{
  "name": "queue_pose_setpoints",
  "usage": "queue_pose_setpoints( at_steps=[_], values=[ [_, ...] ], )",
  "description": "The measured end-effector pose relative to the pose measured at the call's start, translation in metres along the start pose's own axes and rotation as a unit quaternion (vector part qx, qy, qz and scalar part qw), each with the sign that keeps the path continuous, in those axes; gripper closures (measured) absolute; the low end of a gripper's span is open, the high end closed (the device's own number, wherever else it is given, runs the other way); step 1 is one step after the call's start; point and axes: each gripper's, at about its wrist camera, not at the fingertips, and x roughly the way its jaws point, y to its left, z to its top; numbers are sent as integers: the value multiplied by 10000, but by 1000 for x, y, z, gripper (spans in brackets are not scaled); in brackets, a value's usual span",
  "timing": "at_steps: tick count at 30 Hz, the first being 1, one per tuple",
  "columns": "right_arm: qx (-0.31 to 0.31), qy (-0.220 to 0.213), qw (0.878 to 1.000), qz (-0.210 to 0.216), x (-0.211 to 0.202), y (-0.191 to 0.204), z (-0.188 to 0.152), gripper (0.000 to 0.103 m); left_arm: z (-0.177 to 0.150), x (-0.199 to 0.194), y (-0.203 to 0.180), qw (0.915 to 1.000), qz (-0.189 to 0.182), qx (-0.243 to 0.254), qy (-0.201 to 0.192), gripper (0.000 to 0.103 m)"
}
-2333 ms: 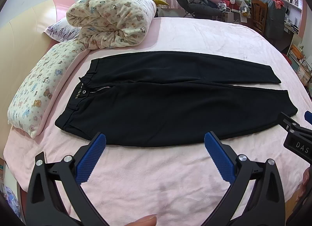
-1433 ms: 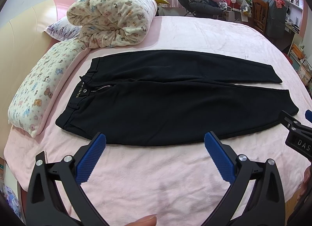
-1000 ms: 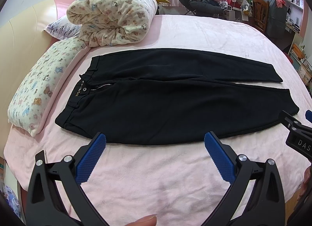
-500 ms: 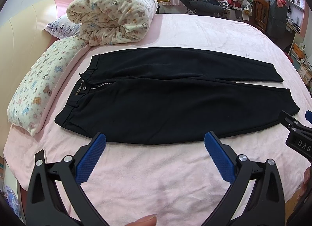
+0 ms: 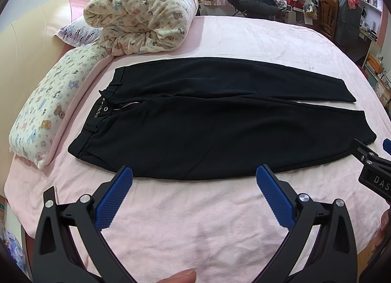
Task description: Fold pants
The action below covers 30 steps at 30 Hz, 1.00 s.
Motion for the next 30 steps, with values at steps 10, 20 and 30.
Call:
queue_pose_setpoints(
  at_steps=[10, 20, 30],
  values=[
    [18, 72, 10000, 19, 7, -1, 0, 1, -1, 6, -1, 10000, 23, 6, 47, 2],
    [12, 197, 9998, 39, 24, -8, 12, 1, 13, 22, -11, 9998, 75, -8, 192, 2],
    [6, 345, 9994, 46, 59, -23, 39, 1, 47, 52, -31, 9995, 122, 25, 292, 2]
  ],
)
